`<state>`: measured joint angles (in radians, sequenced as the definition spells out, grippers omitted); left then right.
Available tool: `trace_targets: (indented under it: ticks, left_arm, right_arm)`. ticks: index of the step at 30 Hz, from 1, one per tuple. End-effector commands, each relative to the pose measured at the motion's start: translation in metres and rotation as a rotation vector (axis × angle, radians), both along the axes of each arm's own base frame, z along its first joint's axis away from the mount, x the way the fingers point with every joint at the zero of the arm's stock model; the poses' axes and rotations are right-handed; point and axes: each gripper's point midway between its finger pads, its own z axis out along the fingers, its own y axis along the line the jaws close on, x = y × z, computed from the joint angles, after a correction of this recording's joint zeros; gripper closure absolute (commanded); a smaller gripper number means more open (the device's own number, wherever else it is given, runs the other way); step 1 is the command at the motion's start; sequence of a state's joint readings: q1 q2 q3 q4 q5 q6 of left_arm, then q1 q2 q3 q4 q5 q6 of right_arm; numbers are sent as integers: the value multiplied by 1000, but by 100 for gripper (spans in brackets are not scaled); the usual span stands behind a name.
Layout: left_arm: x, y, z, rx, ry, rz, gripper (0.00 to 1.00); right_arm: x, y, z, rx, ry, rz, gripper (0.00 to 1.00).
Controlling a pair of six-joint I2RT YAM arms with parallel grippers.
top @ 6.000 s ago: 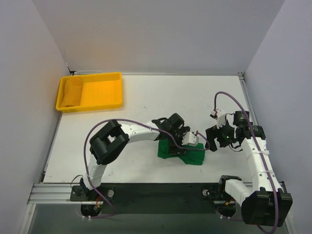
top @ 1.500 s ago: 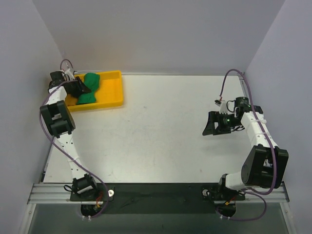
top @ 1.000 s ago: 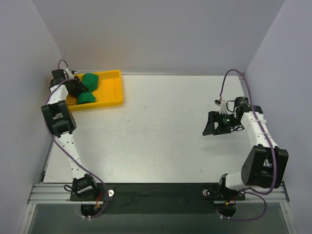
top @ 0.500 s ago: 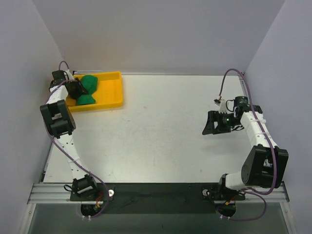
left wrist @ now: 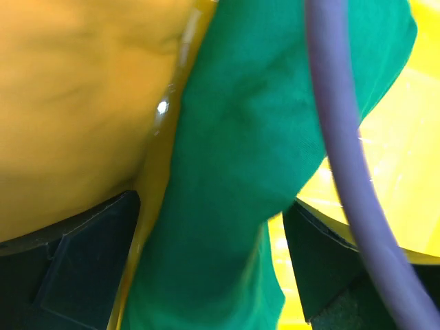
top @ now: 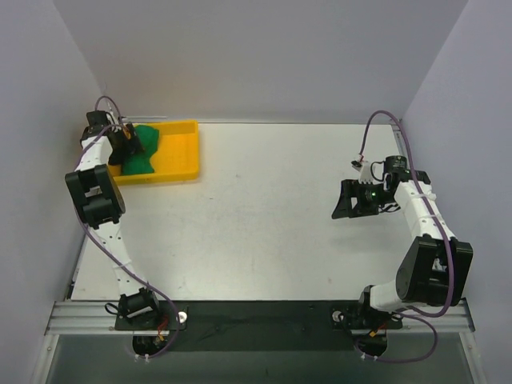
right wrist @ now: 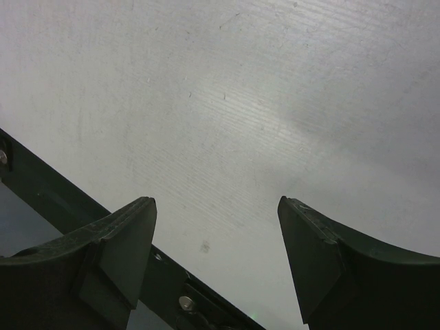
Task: Roll the t-shirts
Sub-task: Place the T-shirt in the bin.
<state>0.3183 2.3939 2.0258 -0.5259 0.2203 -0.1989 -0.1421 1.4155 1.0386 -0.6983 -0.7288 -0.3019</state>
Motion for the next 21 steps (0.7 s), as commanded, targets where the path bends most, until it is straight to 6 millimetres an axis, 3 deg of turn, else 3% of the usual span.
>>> trace_targets:
  ticks: [1, 7, 11, 18, 21]
  left_arm:
    - [-27, 29, 49, 140, 46, 103, 3]
    - [-25, 28, 96, 163, -41, 84, 3]
    - [-23, 0, 119, 128, -107, -91, 3]
    - [-29, -68, 101, 20, -104, -347, 3]
    - [-30, -85, 84, -10, -57, -370, 26]
  right_arm:
    - [11, 3, 8, 15, -6, 0, 27]
    - [21, 6, 14, 21, -29, 4, 27]
    - [23, 6, 13, 22, -31, 4, 27]
    - [19, 7, 11, 26, -33, 2, 27]
    - [18, 6, 10, 23, -34, -2, 27]
